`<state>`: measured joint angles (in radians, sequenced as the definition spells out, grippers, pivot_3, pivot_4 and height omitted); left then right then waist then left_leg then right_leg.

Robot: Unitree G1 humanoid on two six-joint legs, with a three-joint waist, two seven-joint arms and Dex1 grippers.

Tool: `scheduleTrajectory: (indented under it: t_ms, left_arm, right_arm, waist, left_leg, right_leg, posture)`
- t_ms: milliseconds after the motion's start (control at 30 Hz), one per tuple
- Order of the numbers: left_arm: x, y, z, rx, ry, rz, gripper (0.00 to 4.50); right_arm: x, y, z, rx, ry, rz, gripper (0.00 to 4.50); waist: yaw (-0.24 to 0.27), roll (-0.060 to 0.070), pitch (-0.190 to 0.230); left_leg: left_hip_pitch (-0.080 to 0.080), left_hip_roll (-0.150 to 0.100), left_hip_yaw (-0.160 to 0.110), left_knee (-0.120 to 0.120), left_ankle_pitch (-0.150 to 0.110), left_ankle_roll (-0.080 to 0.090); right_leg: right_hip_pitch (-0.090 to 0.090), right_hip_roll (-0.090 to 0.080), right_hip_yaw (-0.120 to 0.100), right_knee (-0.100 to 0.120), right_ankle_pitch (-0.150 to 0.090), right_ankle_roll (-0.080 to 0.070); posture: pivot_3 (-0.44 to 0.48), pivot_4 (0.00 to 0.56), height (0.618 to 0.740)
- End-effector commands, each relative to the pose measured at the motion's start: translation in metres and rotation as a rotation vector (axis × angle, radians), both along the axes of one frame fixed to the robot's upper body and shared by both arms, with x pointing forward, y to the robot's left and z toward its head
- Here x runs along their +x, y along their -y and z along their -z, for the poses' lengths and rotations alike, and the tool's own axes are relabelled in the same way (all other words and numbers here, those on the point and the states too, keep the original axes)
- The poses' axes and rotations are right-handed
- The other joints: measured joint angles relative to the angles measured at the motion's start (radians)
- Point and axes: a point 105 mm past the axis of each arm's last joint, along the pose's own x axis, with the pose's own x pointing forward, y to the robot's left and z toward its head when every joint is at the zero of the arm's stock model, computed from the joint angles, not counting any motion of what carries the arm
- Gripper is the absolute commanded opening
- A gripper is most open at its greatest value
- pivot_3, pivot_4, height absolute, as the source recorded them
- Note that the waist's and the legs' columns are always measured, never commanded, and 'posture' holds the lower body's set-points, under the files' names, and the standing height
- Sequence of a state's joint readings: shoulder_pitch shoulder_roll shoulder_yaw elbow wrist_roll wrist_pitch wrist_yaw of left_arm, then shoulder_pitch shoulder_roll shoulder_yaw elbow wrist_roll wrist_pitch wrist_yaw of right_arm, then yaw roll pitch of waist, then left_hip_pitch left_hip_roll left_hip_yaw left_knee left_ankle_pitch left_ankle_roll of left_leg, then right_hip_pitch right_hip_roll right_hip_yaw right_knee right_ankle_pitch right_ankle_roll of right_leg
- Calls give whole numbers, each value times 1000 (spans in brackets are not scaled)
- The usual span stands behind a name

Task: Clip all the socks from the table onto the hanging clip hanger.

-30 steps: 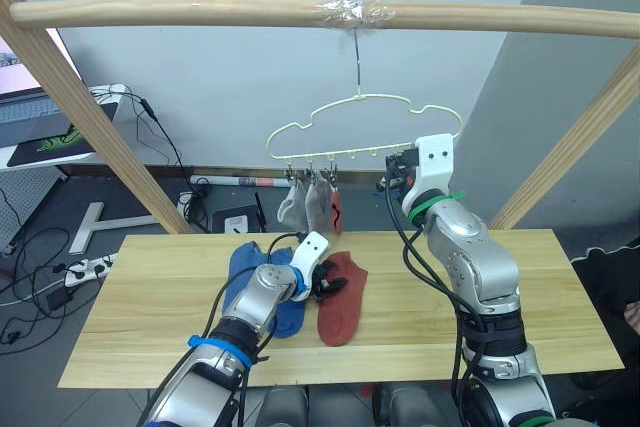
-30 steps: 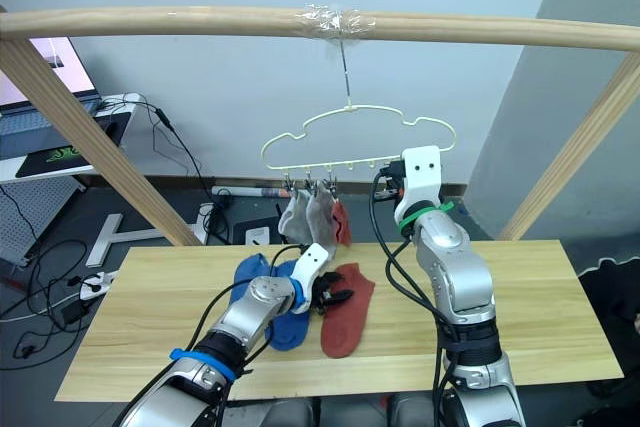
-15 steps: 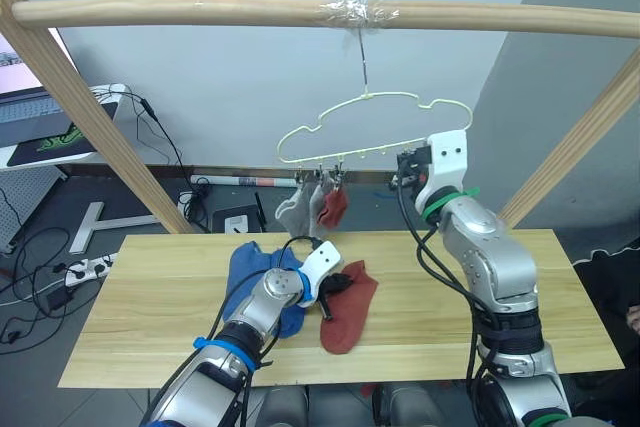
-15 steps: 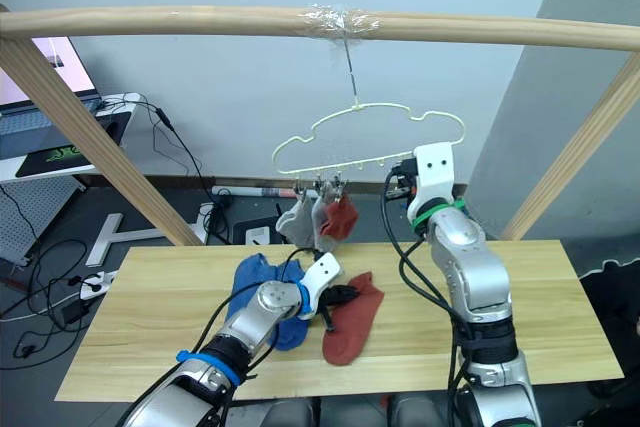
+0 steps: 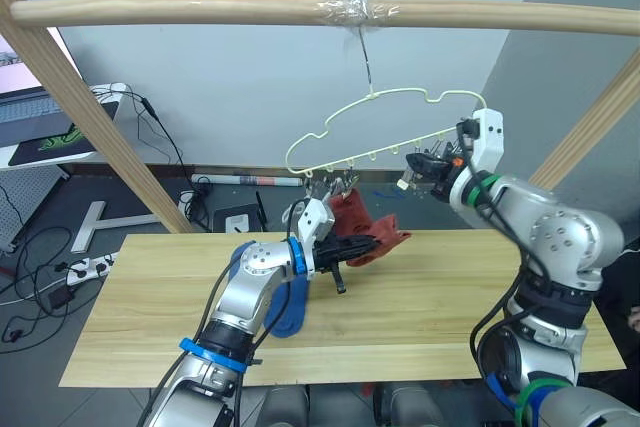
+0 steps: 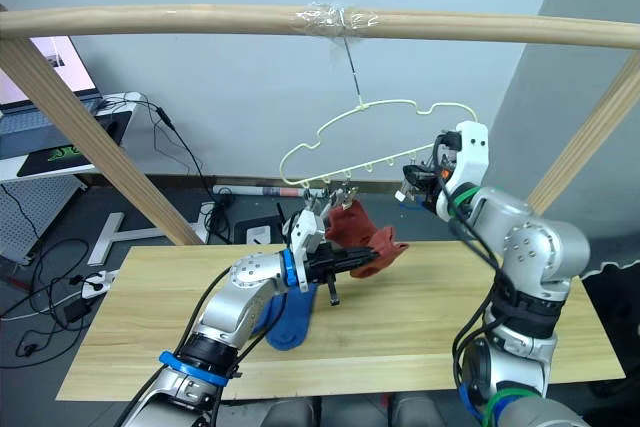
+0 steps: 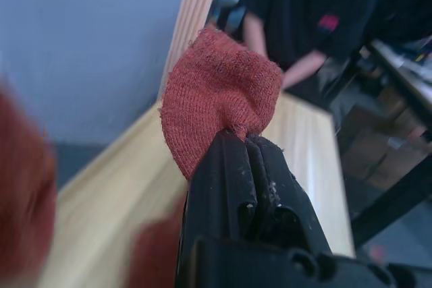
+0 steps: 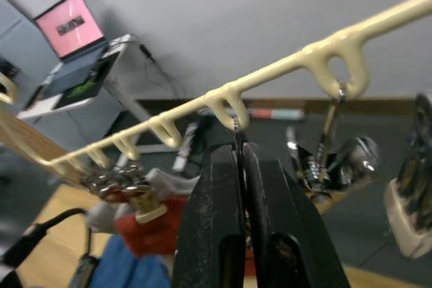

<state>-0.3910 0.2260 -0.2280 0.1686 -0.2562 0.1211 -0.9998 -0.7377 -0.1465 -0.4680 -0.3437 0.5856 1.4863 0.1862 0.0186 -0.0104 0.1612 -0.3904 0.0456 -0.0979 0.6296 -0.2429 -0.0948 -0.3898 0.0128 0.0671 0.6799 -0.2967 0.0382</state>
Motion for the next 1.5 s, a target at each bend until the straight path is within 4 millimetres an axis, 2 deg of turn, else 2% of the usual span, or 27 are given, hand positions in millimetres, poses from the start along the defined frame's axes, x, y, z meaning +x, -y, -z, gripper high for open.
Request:
scheduleTrajectory:
  t_ms: [33, 233, 867, 967, 1100, 1267, 1333, 1467, 1500]
  left_arm:
    - [2, 7, -28, -57, 72, 12, 7]
    - [9, 14, -44, -77, 94, -8, 7]
    - [20, 25, -65, -114, 168, -46, 7]
    - [19, 26, -63, -110, 171, -41, 0]
    - [18, 26, -60, -96, 172, -39, 0]
    - [24, 24, -57, -74, 168, -71, 0]
    - [28, 22, -52, -49, 163, -88, 0]
    - [41, 14, -40, -13, 105, -162, 0]
    - [44, 11, -38, -14, 84, -176, 228]
  right_arm:
    - [-4, 6, -10, 34, -19, -13, 0]
    - [-5, 6, -11, 62, -36, -24, 0]
    - [-11, 1, -9, 57, -47, -39, 0]
    - [-13, 2, -11, 72, -38, -48, 781]
    - [-13, 5, -15, 75, -27, -53, 2255]
    - [-17, 10, -26, 76, 16, -71, 3770]
    - [-22, 12, -28, 17, 43, -84, 4395]
    - [-32, 16, -23, -167, 123, -77, 4475]
    - [-34, 17, -22, -208, 154, -69, 4492]
  waist:
    - [0, 0, 0]
    - [-2, 1, 0]
    - [-6, 1, 0]
    - [-7, 1, 0]
    - [-13, 1, 0]
    - [-23, 1, 0]
    - [-23, 1, 0]
    - [-21, 1, 0]
    - [-24, 1, 0]
  left_leg:
    - [0, 0, 0, 0, 0, 0]
    - [-1, 0, 0, 0, 0, 0]
    - [-3, 0, 0, 0, 0, 0]
    - [-2, 0, 0, 0, 0, 0]
    - [-3, 0, 0, 0, 0, 0]
    - [-2, 0, 1, 0, 0, 0]
    - [-2, 0, 0, 0, 0, 0]
    - [-3, 0, 0, 0, 0, 0]
    - [-3, 0, 0, 0, 0, 0]
  right_leg:
    - [0, 0, 0, 0, 0, 0]
    - [-1, 0, 0, -1, 0, 0]
    - [-2, 0, 0, -1, 0, 0]
    - [-2, 0, 0, -1, 0, 0]
    - [-2, 0, 0, -1, 0, 0]
    - [-2, 0, 0, -1, 0, 0]
    - [-2, 0, 0, 0, 0, 0]
    - [-2, 0, 0, -1, 0, 0]
    - [-2, 0, 0, -2, -1, 1]
  posture:
    - [74, 140, 740]
    - [75, 138, 740]
    - [67, 118, 740]
    - [66, 119, 740]
    - [66, 119, 740]
    - [65, 120, 740]
    - [63, 121, 740]
    - [58, 124, 740]
    - [55, 124, 740]
